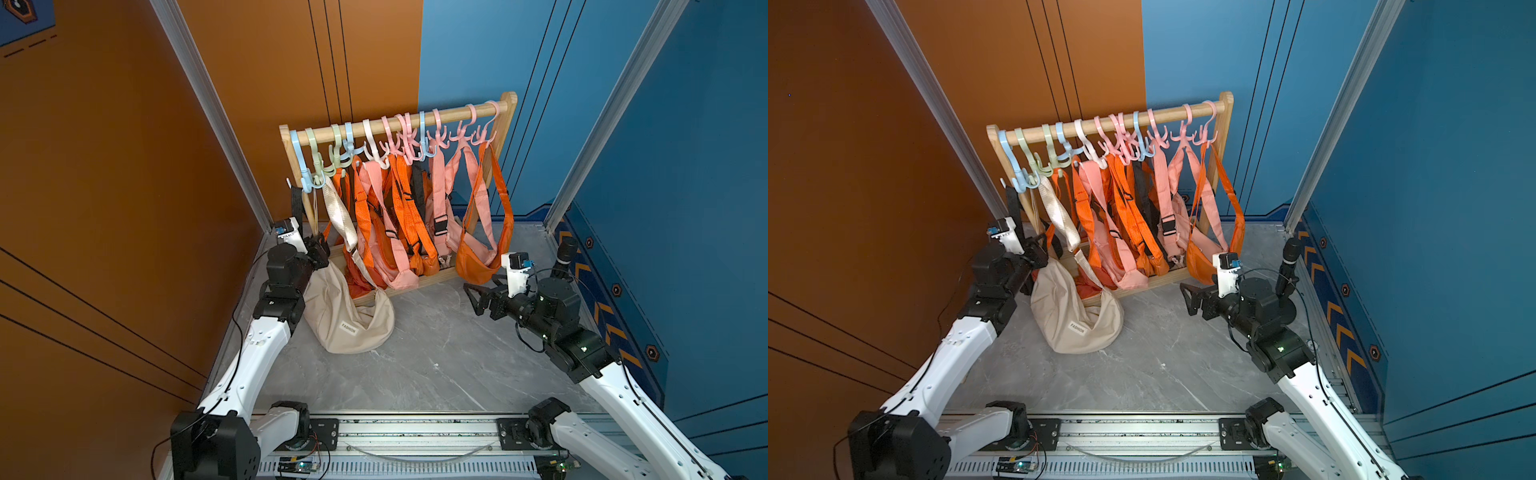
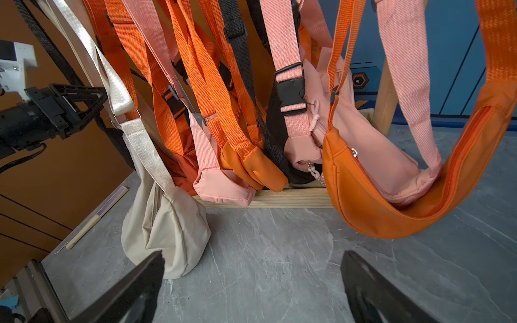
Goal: Take the bag off the hook
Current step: Move the clothesline to the center of the board.
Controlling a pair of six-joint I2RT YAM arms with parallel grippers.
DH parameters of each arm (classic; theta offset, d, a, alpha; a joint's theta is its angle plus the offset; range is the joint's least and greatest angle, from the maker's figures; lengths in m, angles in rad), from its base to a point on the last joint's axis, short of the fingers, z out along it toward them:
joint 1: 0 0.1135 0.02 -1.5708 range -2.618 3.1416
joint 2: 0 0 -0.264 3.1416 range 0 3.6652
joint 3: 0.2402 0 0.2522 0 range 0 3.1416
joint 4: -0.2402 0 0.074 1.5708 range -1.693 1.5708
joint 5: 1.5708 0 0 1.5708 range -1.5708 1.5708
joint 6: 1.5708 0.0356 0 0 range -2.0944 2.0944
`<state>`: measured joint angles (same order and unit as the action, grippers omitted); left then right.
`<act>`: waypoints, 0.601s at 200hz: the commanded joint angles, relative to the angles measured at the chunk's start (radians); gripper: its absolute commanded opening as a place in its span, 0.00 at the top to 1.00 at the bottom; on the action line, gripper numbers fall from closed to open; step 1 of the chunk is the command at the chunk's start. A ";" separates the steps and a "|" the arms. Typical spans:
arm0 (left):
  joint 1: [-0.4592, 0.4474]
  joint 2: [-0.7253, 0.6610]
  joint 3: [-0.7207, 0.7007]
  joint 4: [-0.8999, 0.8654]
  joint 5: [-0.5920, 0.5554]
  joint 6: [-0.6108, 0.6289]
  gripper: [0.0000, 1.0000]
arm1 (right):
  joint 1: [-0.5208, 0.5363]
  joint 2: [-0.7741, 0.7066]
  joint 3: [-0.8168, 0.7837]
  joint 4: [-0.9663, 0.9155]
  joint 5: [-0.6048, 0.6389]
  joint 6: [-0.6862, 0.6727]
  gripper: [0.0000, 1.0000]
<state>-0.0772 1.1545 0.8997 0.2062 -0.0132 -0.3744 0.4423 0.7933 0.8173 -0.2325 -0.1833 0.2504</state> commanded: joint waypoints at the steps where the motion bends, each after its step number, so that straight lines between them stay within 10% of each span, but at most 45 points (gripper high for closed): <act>1: 0.013 0.042 0.054 0.043 0.025 0.013 0.59 | 0.012 -0.009 -0.001 0.025 -0.014 -0.028 0.00; 120: 0.049 0.253 0.191 0.136 0.027 0.063 0.71 | 0.047 0.001 -0.023 0.080 -0.012 -0.016 0.00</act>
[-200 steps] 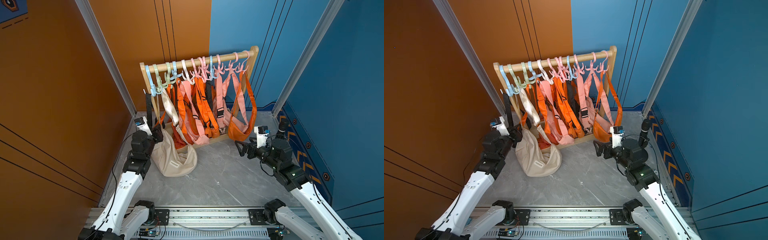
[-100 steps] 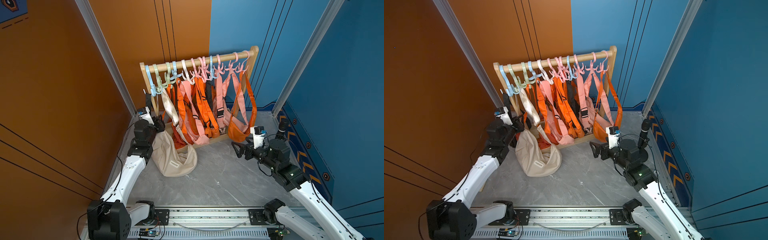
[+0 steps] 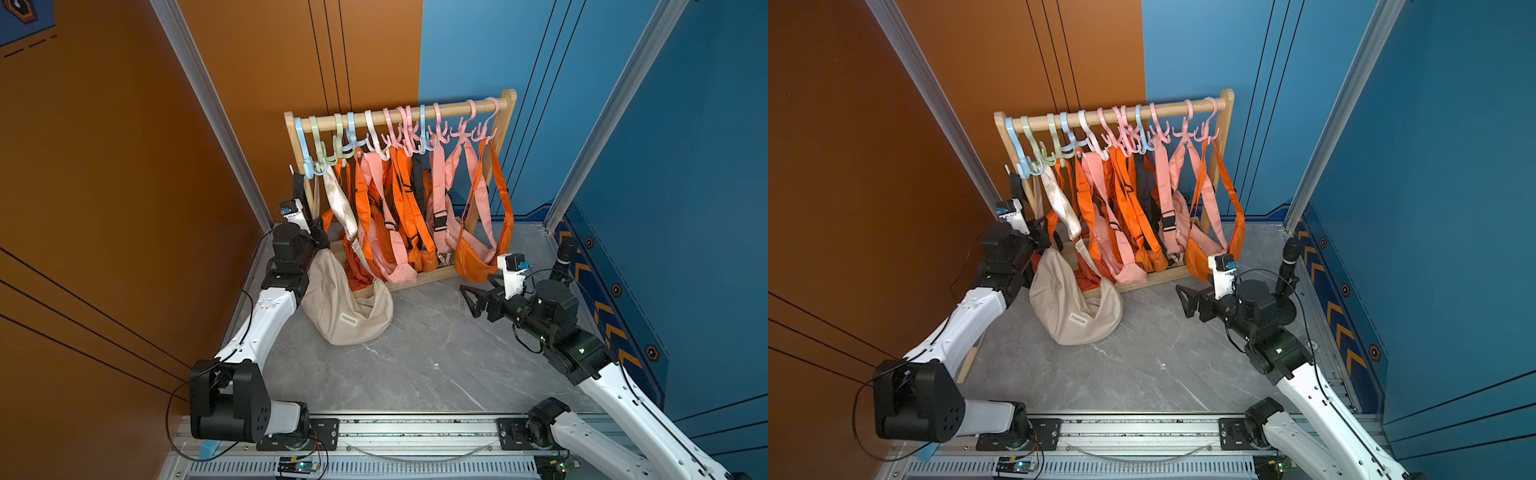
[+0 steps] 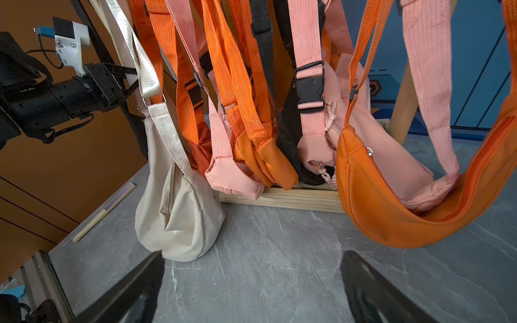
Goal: Take the bag off the hook
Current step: Move the clothesline to the center of the board.
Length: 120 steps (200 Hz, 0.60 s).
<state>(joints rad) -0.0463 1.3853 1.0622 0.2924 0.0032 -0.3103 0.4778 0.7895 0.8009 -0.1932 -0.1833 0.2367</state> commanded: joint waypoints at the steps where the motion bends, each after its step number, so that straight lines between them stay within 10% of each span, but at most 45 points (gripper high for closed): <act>1: 0.018 0.023 0.029 0.052 0.010 -0.001 0.71 | 0.011 0.006 -0.007 0.041 -0.012 -0.001 0.00; 120: 0.081 0.163 0.135 0.091 0.020 -0.022 0.71 | 0.039 0.078 0.033 0.064 0.003 -0.015 0.00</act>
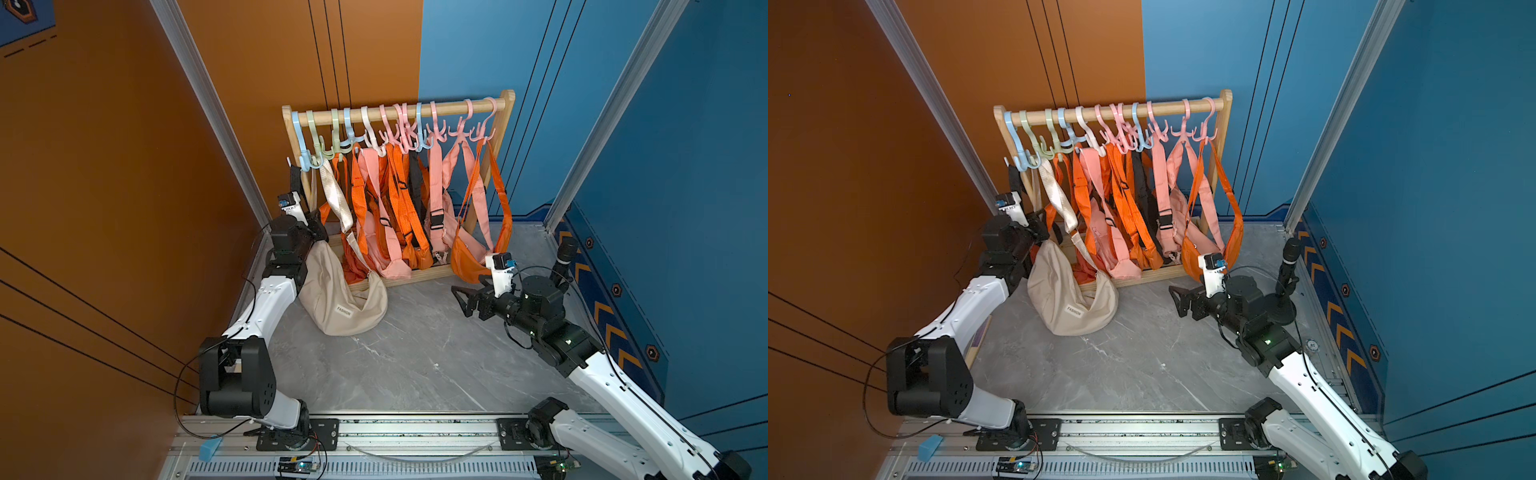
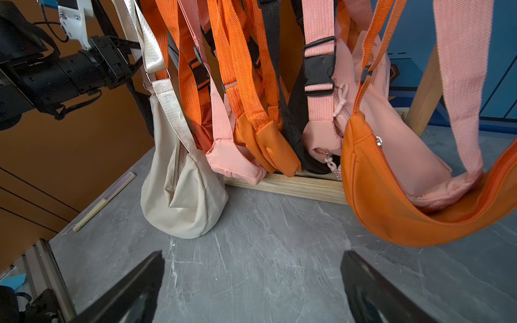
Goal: Take the bag off the hook
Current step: Move the clothesline to the center of the board.
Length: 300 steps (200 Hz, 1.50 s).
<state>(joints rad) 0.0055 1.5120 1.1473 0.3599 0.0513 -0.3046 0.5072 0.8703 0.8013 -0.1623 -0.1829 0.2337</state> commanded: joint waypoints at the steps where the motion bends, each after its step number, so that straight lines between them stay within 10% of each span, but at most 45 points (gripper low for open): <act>1: 0.029 0.037 0.050 0.024 -0.027 -0.028 0.71 | 0.010 -0.003 0.033 0.033 0.003 -0.012 0.00; 73: 0.016 0.003 -0.004 0.033 -0.020 -0.044 0.64 | 0.010 -0.010 0.035 0.019 0.042 -0.030 0.00; 135: 0.007 -0.210 -0.211 0.033 -0.025 -0.058 0.31 | 0.008 -0.008 0.060 -0.008 0.082 -0.034 0.00; 225: -0.064 -0.581 -0.426 -0.120 -0.019 -0.118 0.19 | -0.008 -0.054 0.056 -0.005 0.097 0.025 0.00; 300: -0.529 -0.723 -0.250 -0.434 -0.203 0.194 0.15 | -0.142 -0.052 0.142 -0.027 0.048 0.110 0.00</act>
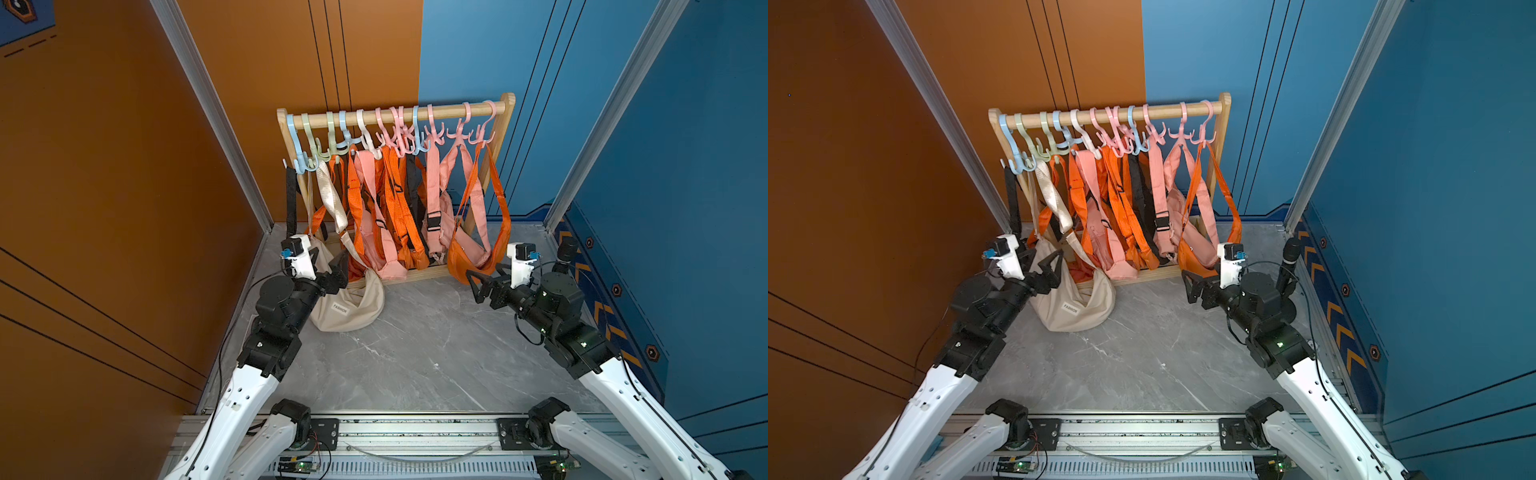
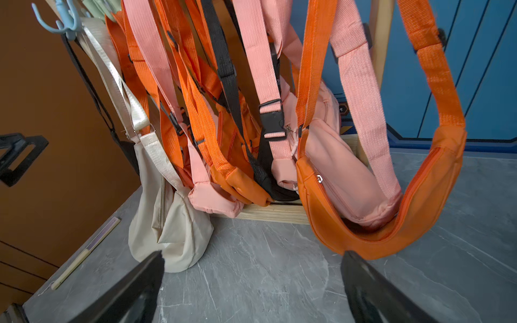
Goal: Take the bag off the hook
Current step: Move the clothesline to the center of the board, then pick up the bag from the hook.
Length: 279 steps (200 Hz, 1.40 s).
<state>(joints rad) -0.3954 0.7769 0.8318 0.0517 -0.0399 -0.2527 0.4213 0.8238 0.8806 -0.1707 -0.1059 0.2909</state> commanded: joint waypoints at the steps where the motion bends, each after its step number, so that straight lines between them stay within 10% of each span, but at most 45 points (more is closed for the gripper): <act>1: -0.135 0.015 0.067 -0.128 -0.113 0.145 0.15 | -0.059 -0.005 0.065 -0.019 -0.031 0.054 0.00; 63: -0.361 0.269 0.231 -0.106 -0.158 0.252 0.15 | -0.219 0.054 0.178 -0.108 -0.102 0.071 0.04; 279: -0.296 1.298 1.166 0.033 0.107 0.090 0.34 | -0.434 0.624 0.539 0.053 -0.336 -0.086 0.17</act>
<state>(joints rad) -0.6994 2.0239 1.9095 0.0631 0.0189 -0.1329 0.0059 1.4105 1.3716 -0.1539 -0.3832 0.2321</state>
